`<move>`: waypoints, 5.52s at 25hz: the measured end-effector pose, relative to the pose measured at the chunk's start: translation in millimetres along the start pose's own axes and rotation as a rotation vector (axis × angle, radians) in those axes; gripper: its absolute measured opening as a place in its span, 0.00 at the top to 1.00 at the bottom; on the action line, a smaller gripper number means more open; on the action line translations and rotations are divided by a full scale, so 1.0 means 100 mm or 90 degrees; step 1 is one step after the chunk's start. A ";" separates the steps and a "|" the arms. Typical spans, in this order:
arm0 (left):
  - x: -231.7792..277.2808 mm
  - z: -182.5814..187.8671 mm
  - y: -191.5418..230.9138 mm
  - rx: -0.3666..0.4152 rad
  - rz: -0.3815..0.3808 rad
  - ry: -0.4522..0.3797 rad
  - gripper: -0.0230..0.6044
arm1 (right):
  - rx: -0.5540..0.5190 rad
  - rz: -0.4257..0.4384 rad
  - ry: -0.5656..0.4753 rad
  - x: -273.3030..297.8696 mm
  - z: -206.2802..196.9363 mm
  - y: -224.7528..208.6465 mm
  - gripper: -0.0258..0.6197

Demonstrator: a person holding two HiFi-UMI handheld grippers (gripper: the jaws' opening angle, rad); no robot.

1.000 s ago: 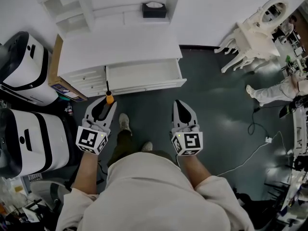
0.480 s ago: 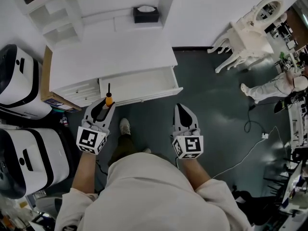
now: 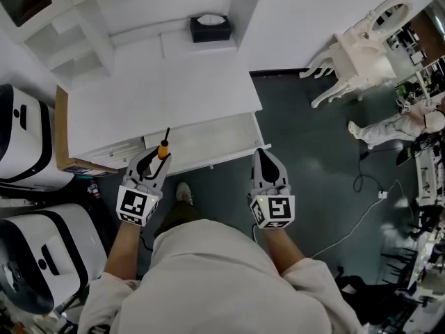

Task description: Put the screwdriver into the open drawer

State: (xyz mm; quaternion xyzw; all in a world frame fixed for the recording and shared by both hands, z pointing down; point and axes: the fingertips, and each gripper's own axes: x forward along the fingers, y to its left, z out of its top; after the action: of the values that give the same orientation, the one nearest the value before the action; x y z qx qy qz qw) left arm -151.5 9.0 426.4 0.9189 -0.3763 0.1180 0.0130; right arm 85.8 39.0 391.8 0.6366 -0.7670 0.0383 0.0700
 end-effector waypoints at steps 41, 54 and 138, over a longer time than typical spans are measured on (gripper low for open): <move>1.53 -1.47 0.13 0.355 -0.103 0.454 0.78 | 0.007 0.093 0.040 1.41 -0.05 -0.98 0.95; 1.77 -2.44 0.06 0.354 -0.178 0.588 0.78 | -0.005 0.084 0.073 1.55 -0.18 -1.29 0.95; 2.16 -3.92 -0.21 0.277 -0.291 0.728 0.75 | -0.033 0.098 0.179 1.86 -0.72 -1.56 0.95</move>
State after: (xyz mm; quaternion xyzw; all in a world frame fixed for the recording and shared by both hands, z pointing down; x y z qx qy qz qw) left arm -69.4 -81.1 857.9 0.7499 -0.0729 0.6556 0.0497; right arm 209.5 -160.3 486.9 0.5624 -0.7969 0.1127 0.1897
